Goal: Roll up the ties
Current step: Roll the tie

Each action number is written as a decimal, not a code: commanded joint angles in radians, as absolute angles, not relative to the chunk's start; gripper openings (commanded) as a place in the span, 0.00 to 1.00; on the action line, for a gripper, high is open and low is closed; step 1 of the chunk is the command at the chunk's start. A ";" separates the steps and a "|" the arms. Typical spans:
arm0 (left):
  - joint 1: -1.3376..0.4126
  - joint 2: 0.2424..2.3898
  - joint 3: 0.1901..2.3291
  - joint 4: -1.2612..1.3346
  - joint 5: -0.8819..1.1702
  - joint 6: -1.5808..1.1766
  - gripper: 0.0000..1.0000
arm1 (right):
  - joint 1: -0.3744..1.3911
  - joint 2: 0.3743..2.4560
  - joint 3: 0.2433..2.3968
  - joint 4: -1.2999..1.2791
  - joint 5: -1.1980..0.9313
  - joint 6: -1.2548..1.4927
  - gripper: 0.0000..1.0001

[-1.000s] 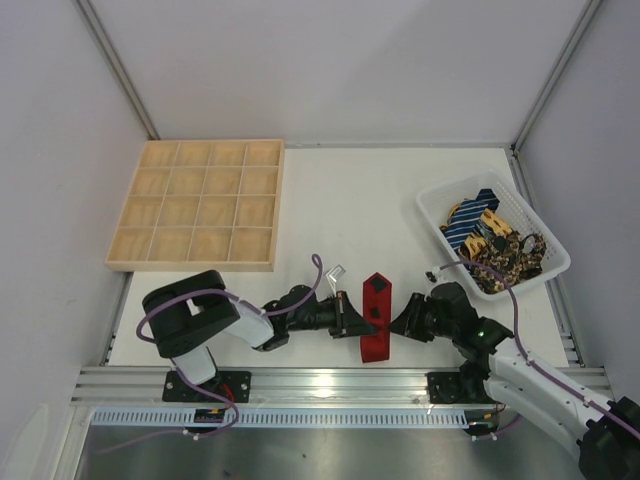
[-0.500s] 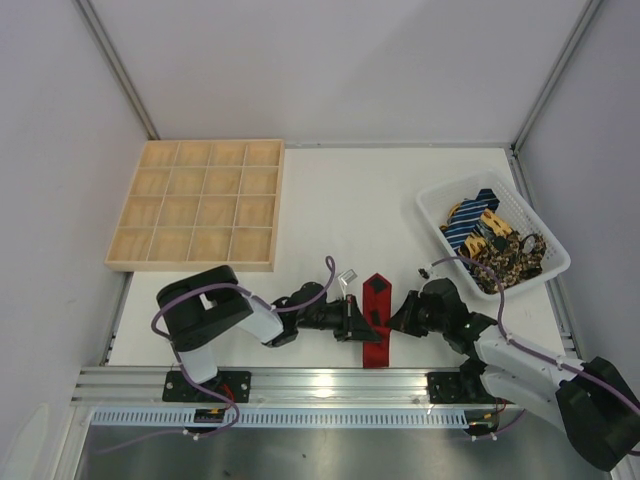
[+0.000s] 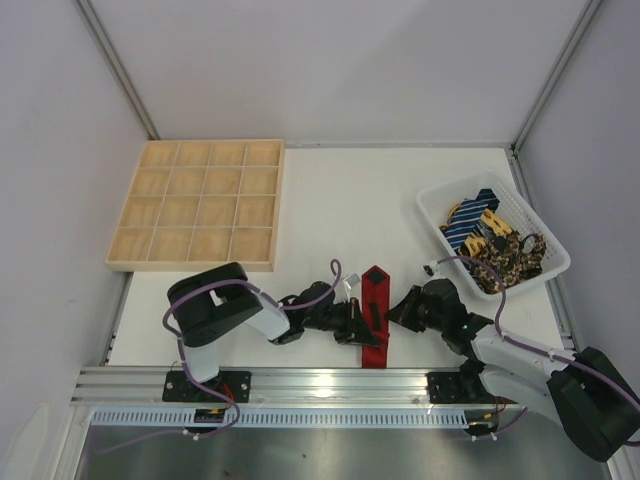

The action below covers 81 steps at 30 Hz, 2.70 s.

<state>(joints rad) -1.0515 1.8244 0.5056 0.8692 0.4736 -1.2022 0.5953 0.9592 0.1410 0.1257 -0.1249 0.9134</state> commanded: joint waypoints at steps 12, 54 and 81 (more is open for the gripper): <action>-1.046 1.885 0.555 0.749 0.436 -1.172 0.00 | 0.592 1.080 0.149 0.198 -0.072 0.936 0.00; -0.954 1.902 0.586 0.419 0.477 -0.927 0.00 | 0.875 0.572 0.253 -0.038 -0.221 0.262 0.60; -0.907 1.944 0.621 0.308 0.558 -0.759 0.00 | 1.197 0.655 0.316 -0.337 0.614 0.802 0.45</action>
<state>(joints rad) -0.9184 1.8961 0.6712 0.5278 0.6899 -0.8803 1.2739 0.6930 0.3313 -0.2504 0.5613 0.6342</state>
